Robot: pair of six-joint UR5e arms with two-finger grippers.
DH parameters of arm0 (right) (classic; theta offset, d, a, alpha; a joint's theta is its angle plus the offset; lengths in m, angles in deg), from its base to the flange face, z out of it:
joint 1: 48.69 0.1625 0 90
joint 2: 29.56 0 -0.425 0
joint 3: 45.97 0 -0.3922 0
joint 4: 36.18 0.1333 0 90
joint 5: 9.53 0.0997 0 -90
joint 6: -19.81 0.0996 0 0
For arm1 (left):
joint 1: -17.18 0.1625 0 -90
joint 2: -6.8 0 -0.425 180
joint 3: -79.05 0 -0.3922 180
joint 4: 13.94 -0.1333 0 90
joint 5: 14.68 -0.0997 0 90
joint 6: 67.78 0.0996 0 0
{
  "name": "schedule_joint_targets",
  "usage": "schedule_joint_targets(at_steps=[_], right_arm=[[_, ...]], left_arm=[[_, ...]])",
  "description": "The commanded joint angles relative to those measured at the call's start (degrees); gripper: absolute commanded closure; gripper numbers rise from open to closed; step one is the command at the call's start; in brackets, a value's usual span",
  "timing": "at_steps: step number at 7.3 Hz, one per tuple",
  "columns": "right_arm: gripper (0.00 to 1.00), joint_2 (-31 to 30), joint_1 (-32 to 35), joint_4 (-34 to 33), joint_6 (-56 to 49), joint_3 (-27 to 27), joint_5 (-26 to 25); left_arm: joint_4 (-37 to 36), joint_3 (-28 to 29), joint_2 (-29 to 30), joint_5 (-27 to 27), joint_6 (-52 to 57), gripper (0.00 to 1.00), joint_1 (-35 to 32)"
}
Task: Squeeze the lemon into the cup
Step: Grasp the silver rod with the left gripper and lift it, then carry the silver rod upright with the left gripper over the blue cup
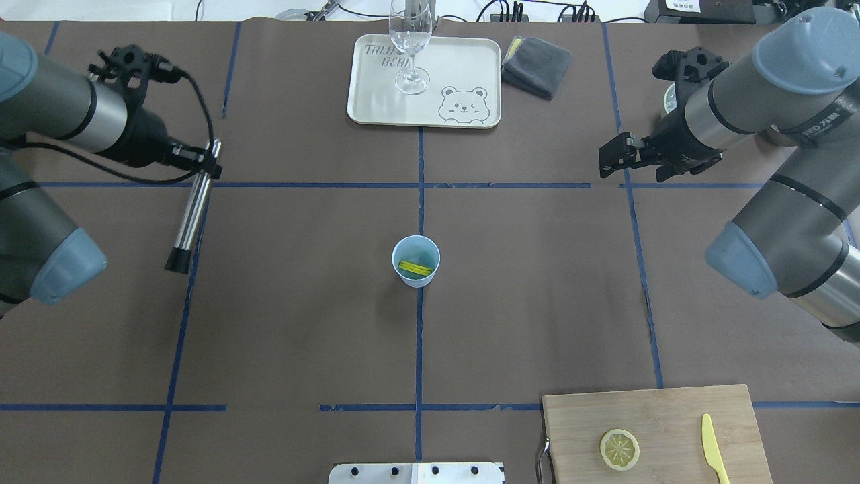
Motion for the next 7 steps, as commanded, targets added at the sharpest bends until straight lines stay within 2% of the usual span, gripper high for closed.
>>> schedule_joint_targets(at_steps=[1, 2, 3, 4, 5, 6, 7], right_arm=[[0.00, -0.32, 1.35, -0.03, -0.11, -0.19, 0.01], [0.00, -0.75, 2.14, -0.03, 0.07, -0.36, 0.00], [0.00, -0.84, 2.76, -0.03, 0.07, -0.37, 0.00], [0.00, -0.93, 3.38, -0.03, 0.07, -0.37, 0.09], [0.00, -0.93, 3.90, -0.03, -0.02, -0.45, 0.09], [0.00, -0.93, 4.34, -0.03, -0.02, -0.37, 0.09], [0.00, -0.93, 4.44, -0.03, 0.07, -0.37, 0.09]], left_arm=[[0.89, -0.87, 10.57, -6.12, 0.39, 1.00, 3.62], [6.90, -1.31, 12.35, -10.66, 4.14, 1.00, 6.35], [20.97, -1.05, 10.80, -21.41, 4.35, 1.00, 11.51], [33.38, -0.61, 8.08, -36.65, 3.91, 1.00, 18.43], [37.42, 0.87, 8.32, -47.33, 4.43, 1.00, 24.51], [41.38, 2.28, 8.32, -51.70, 4.70, 1.00, 27.52], [47.77, 6.30, 9.02, -53.84, 4.61, 1.00, 28.25]])
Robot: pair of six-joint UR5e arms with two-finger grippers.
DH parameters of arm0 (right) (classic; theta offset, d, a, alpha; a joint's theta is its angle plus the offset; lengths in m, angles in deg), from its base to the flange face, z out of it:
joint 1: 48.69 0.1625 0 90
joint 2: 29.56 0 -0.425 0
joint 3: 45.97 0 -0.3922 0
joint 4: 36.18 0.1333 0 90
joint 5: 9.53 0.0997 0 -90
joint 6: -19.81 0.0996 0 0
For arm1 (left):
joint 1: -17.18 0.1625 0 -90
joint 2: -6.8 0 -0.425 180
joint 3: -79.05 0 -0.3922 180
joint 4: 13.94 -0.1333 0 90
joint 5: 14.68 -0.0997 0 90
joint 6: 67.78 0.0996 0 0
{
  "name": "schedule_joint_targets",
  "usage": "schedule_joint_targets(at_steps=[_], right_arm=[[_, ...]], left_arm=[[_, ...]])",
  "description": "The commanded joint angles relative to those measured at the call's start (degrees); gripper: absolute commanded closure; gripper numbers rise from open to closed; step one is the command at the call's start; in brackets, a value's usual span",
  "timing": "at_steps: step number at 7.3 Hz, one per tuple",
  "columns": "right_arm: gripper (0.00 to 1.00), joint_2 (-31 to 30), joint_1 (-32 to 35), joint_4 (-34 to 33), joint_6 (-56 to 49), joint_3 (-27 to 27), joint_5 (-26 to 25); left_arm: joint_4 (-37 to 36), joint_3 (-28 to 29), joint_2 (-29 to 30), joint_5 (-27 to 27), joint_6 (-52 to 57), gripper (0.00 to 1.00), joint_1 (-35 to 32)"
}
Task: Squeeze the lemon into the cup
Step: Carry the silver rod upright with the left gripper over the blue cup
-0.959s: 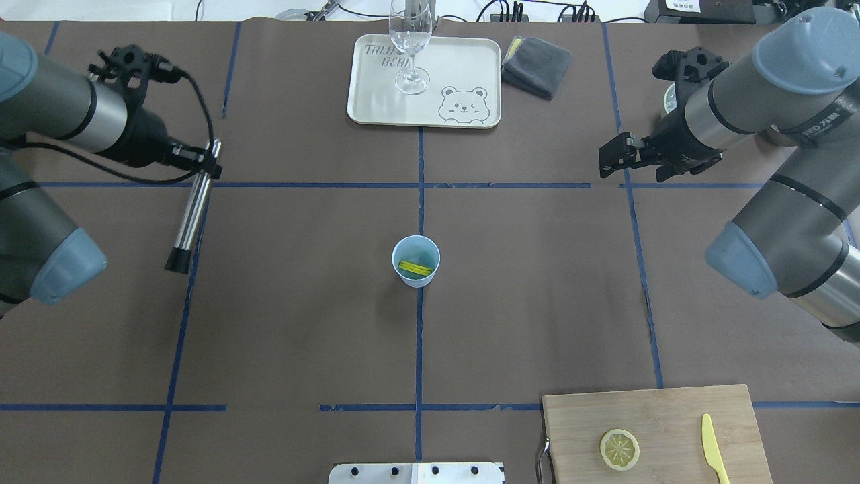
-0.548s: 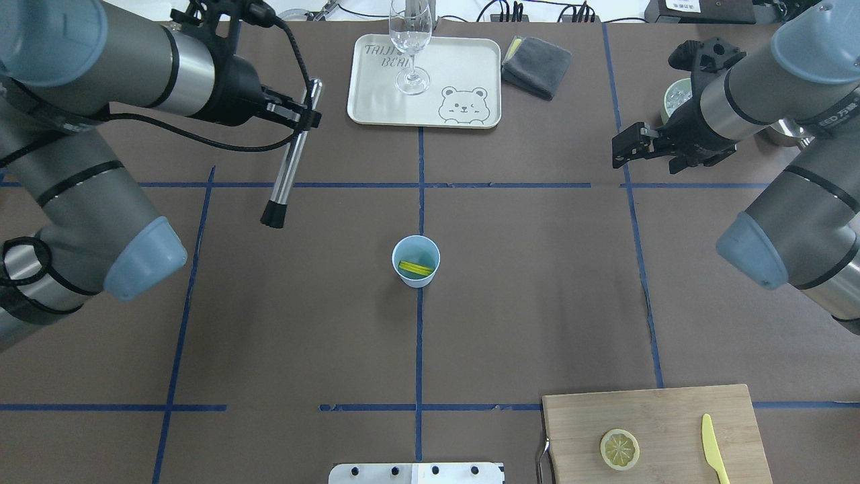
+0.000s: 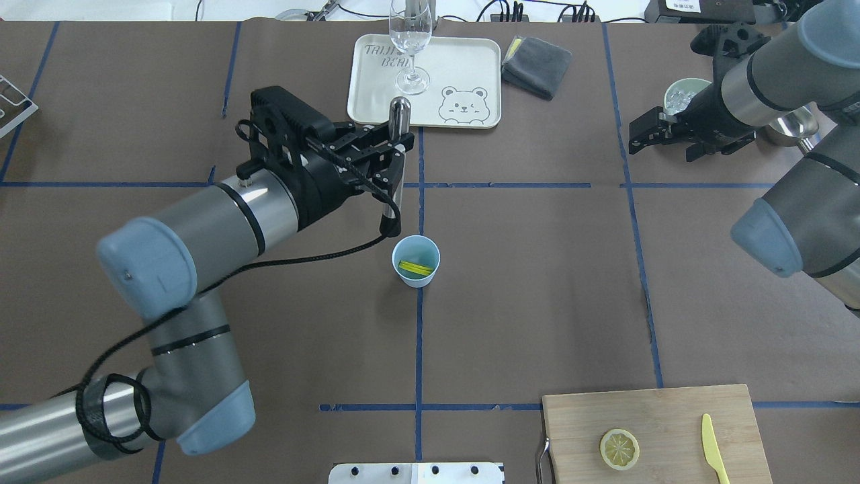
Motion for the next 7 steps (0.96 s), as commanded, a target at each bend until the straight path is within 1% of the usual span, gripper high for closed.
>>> schedule_joint_targets(at_steps=[1, 3, 5, 7], right_arm=[[0.00, -0.01, 0.31, 0.00, 0.06, 0.03, 0.01], [0.00, 0.17, 0.31, 0.00, 0.15, 0.03, 0.09], [0.00, 0.26, 0.23, 0.00, 0.24, 0.03, 0.62], [0.00, 0.17, 0.23, 0.00, 0.24, 0.03, 0.71]], left_arm=[[11.64, 6.34, 0.96, -6.01, 0.26, 1.00, 3.25], [12.82, 7.06, 0.96, -6.63, 3.84, 1.00, 3.43], [15.62, 10.65, 1.57, -9.78, 4.30, 1.00, 4.40], [16.25, 11.99, 1.67, -9.88, 5.09, 1.00, 5.80]])
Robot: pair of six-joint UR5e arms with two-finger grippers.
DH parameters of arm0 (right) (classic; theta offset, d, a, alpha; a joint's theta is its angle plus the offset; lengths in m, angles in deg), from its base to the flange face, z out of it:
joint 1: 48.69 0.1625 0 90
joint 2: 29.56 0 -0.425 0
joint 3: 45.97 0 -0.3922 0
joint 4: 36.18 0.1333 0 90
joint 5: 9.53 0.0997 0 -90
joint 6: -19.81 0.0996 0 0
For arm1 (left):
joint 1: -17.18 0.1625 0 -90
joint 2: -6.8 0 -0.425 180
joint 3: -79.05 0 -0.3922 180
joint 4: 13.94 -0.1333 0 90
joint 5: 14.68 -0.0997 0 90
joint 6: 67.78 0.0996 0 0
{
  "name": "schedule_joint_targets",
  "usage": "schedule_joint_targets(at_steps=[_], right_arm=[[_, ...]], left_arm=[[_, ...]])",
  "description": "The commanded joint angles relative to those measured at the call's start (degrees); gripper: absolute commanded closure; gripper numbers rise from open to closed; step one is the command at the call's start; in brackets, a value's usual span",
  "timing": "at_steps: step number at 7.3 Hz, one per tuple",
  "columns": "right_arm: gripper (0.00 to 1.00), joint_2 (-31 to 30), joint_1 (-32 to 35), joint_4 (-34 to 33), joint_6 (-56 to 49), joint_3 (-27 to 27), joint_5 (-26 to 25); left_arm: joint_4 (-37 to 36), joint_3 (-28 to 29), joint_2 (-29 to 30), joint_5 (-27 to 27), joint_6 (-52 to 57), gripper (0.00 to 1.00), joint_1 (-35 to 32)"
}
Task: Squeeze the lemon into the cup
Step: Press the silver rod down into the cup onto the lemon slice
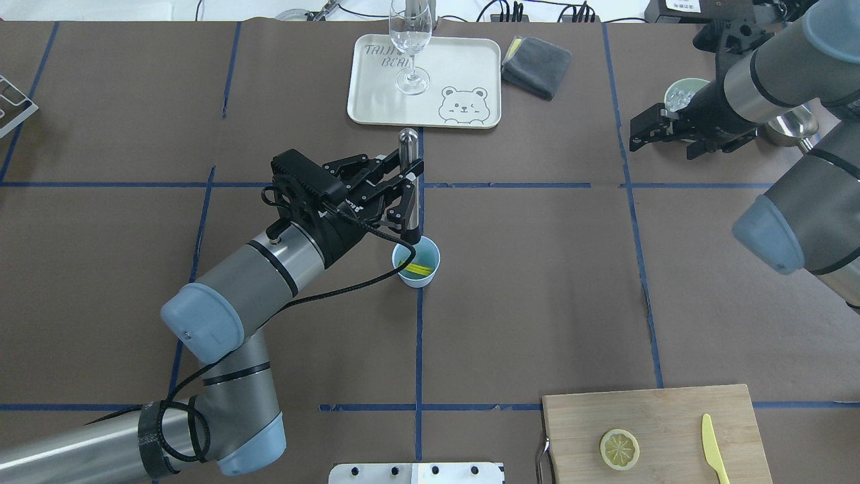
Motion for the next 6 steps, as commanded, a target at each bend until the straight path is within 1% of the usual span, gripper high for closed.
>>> schedule_joint_targets(at_steps=[1, 3, 6], right_arm=[[0.00, -0.03, -0.04, 0.00, 0.00, 0.00, 0.25], [0.00, -0.03, 0.05, 0.00, 0.00, 0.00, 0.60], [0.00, -0.12, 0.05, 0.00, 0.09, 0.00, 0.61]], left_arm=[[0.56, 1.92, 0.05, -0.72, 0.47, 1.00, 1.43], [0.56, 2.54, 0.14, -0.90, 0.56, 1.00, 2.75], [0.56, 4.48, 0.84, -0.90, 0.56, 1.00, 3.02]])
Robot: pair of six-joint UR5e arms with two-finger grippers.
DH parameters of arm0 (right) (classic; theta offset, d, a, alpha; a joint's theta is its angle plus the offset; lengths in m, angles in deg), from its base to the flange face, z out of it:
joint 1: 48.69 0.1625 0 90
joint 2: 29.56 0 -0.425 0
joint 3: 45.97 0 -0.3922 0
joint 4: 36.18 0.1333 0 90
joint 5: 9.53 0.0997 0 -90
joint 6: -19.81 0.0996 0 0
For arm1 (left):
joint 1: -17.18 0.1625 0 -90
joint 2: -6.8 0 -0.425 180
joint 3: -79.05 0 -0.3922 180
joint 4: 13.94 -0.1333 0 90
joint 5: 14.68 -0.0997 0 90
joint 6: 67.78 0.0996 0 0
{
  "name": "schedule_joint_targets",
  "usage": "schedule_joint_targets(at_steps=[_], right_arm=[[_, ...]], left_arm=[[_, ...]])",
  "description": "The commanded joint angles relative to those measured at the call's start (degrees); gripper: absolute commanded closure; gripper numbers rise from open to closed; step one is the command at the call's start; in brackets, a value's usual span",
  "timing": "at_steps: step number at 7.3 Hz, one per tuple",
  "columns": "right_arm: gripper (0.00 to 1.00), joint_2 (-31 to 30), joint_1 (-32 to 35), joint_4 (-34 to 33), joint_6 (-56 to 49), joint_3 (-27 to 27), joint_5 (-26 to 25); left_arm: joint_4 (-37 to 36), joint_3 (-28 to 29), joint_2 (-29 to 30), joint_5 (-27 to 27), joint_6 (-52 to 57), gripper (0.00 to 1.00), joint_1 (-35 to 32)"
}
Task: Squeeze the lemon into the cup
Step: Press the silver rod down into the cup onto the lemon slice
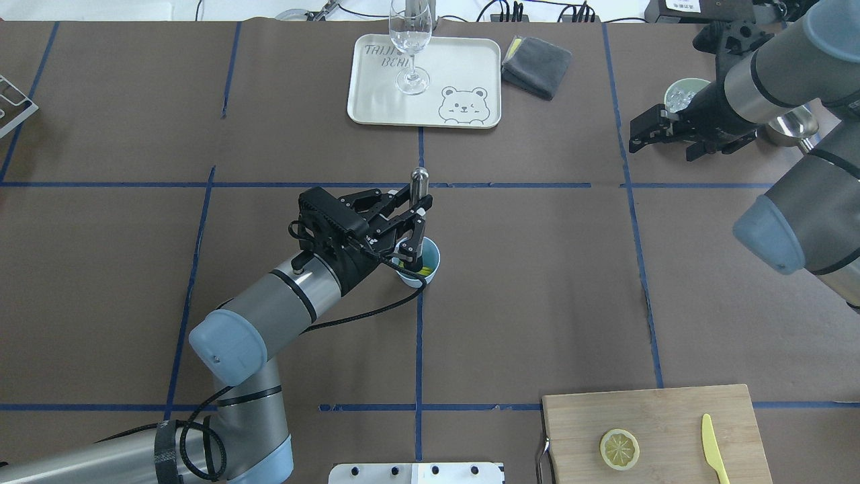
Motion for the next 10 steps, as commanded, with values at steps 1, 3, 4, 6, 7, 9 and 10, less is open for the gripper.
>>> schedule_joint_targets(at_steps=[1, 3, 4, 6, 7, 9, 10], right_arm=[[0.00, -0.03, 0.01, 0.00, -0.02, 0.00, 0.01], [0.00, 0.06, -0.08, 0.00, 0.07, 0.00, 0.01], [0.00, 0.06, 0.01, 0.00, 0.07, 0.00, 0.01], [0.00, 0.06, 0.01, 0.00, 0.07, 0.00, 0.01], [0.00, 0.06, 0.01, 0.00, 0.07, 0.09, 0.01], [0.00, 0.06, 0.18, 0.00, 0.07, 0.26, 0.01], [0.00, 0.06, 0.18, 0.00, 0.07, 0.27, 0.01]], left_arm=[[0.00, 0.90, 0.26, -0.01, 0.00, 1.00, 0.10], [0.00, 1.26, 0.26, -0.01, 0.00, 1.00, 0.10], [0.00, 1.26, 0.17, -0.01, 0.00, 1.00, 0.10], [0.00, 1.26, 0.25, -0.01, 0.00, 1.00, 0.19], [0.00, 0.56, 0.43, -0.01, 0.09, 1.00, 0.10], [0.00, -4.33, 0.87, 0.08, 4.36, 1.00, -0.16], [-0.09, -6.89, 1.13, 0.08, 5.09, 1.00, -1.38]])
